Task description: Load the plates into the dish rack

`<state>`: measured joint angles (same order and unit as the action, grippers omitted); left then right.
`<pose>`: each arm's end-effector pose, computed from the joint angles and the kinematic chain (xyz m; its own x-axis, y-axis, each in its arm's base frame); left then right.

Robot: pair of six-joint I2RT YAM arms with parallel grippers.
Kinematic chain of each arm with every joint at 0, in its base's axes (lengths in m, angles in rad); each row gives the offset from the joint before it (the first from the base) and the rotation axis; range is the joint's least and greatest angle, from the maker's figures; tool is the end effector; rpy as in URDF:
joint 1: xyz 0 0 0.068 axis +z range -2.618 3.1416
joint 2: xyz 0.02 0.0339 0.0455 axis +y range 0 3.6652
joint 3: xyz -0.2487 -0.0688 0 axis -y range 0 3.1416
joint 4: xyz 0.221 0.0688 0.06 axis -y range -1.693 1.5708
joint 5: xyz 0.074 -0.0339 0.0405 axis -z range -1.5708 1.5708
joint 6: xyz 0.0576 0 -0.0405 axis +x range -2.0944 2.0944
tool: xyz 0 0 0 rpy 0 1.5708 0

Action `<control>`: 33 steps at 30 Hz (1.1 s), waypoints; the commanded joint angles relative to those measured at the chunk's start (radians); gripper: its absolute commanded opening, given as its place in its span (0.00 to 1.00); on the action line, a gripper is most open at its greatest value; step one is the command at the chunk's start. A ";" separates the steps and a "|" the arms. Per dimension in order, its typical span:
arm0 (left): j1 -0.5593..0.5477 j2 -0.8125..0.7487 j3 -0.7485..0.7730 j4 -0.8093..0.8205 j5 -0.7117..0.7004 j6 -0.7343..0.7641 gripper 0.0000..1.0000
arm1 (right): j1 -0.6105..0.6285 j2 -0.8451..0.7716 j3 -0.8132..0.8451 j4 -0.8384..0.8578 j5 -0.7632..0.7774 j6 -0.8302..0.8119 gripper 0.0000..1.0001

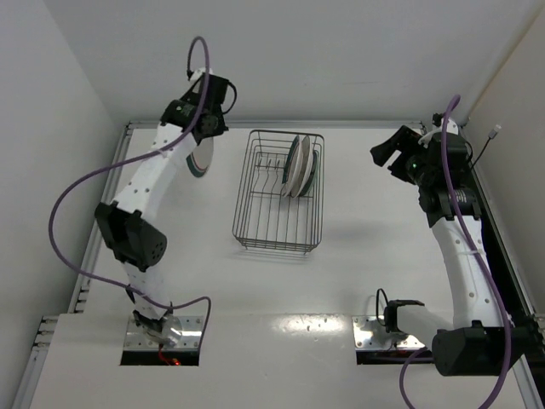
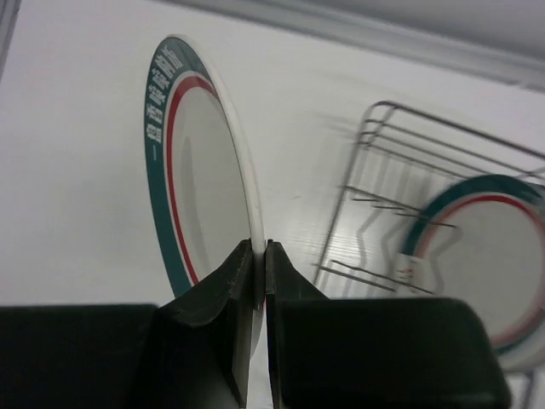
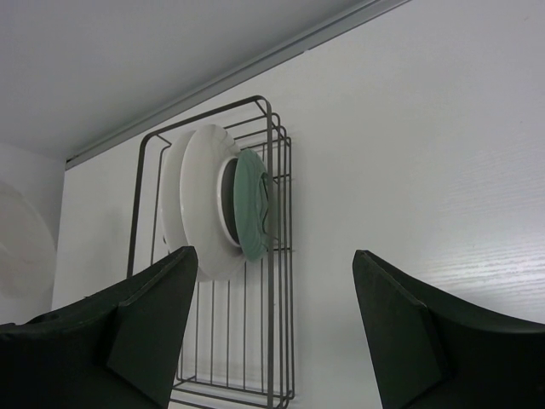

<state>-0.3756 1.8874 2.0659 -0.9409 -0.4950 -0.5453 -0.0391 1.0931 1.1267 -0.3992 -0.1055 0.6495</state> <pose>0.3770 -0.1192 0.3620 -0.5510 -0.2734 -0.7885 -0.3305 0.9391 -0.0946 0.2472 -0.0036 0.3548 -0.3204 0.6144 -0.7210 0.1687 0.7860 0.5948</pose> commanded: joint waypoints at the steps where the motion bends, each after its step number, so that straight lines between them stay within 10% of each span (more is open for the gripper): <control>1: -0.020 -0.137 0.051 0.051 0.128 0.050 0.00 | -0.005 -0.018 -0.001 0.023 -0.011 -0.013 0.70; 13: -0.011 -0.202 -0.099 0.612 0.904 -0.163 0.00 | -0.005 -0.018 -0.001 0.023 -0.011 -0.013 0.70; 33: 0.047 -0.139 -0.429 0.925 1.084 -0.321 0.00 | -0.005 -0.027 -0.010 0.023 -0.002 -0.013 0.70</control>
<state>-0.3363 1.7531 1.6466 -0.1726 0.5388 -0.8242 -0.0391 1.0847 1.1202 -0.4015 -0.1059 0.6495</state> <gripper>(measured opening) 0.041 0.706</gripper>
